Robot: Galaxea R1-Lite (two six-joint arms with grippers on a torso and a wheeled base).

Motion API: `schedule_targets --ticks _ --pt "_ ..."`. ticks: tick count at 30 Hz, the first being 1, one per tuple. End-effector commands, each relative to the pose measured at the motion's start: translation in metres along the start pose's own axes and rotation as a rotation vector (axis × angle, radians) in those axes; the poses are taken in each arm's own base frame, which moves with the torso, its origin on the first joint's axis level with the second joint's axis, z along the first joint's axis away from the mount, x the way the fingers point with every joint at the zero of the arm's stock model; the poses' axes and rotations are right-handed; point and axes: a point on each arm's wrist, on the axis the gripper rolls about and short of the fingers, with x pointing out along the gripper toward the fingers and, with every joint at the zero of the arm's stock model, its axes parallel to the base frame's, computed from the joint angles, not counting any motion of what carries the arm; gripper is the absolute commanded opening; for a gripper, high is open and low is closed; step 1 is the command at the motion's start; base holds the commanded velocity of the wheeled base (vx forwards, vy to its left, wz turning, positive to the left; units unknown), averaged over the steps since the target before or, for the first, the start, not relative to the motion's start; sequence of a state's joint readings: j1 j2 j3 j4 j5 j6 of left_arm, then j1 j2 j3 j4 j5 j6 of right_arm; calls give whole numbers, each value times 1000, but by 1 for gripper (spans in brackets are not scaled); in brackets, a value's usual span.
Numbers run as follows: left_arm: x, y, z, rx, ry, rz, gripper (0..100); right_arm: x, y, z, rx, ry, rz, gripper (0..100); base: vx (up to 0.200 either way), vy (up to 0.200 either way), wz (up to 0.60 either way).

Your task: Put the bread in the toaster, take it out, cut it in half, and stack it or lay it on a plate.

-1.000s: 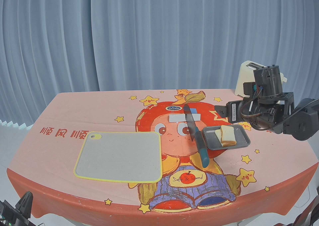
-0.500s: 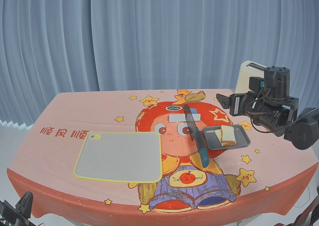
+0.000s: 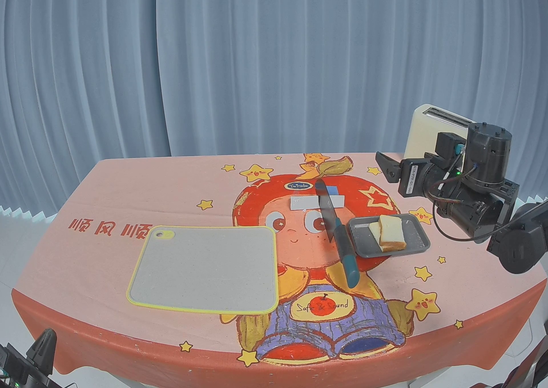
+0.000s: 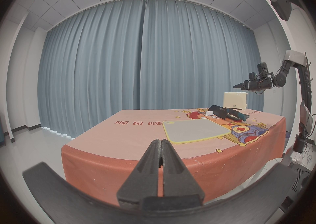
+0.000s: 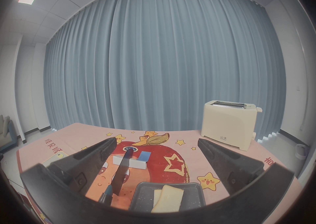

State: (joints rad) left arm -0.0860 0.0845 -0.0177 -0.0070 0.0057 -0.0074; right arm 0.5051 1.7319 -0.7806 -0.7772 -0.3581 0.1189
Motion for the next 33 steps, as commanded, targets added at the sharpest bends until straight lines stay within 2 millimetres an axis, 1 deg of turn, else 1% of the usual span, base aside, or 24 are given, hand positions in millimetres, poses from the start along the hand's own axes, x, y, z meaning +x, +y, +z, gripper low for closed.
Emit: schedule_targets --ticks 1,4,8,11,13,14,15,17,20,22,25,28,30,33 --pt "1 0 -5 0 18 1 0 -4 -4 -8 -13 5 8 100 0 0 0" --pt "1 0 -5 0 20 1 0 -7 -6 -12 -12 -14 37 100 0 0 0" --pt "1 0 -5 0 18 1 0 -13 -12 -10 -7 -79 90 100 0 0 0" --pt "1 0 -5 0 18 1 0 -19 -18 -7 0 -129 88 100 0 0 0" --pt "1 0 -5 0 18 1 0 -19 -18 -7 0 -129 88 100 0 0 0" --pt "1 0 -5 0 20 1 0 -24 -26 -4 12 -154 69 100 0 0 0" --pt "1 0 -5 0 18 1 0 -26 -28 -4 14 -156 66 100 0 0 0" --pt "1 0 -5 1 18 -1 0 -40 -37 -9 22 -149 59 100 0 0 0" --pt "1 0 -5 0 20 -1 0 -51 -41 -8 9 -148 138 100 0 0 0" --pt "1 0 -5 0 20 -1 0 -53 -40 -11 2 -141 155 100 0 0 0" --pt "1 0 -5 0 18 -1 0 -53 -40 -9 1 -153 153 100 0 0 0" --pt "1 0 -5 0 18 -1 0 -52 -42 -7 3 -158 146 100 0 0 0" --pt "1 0 -5 0 20 1 0 -51 -47 -7 4 -159 137 100 0 0 0" --pt "1 0 -5 0 18 -1 0 -51 -48 -8 3 -156 135 100 0 0 0"
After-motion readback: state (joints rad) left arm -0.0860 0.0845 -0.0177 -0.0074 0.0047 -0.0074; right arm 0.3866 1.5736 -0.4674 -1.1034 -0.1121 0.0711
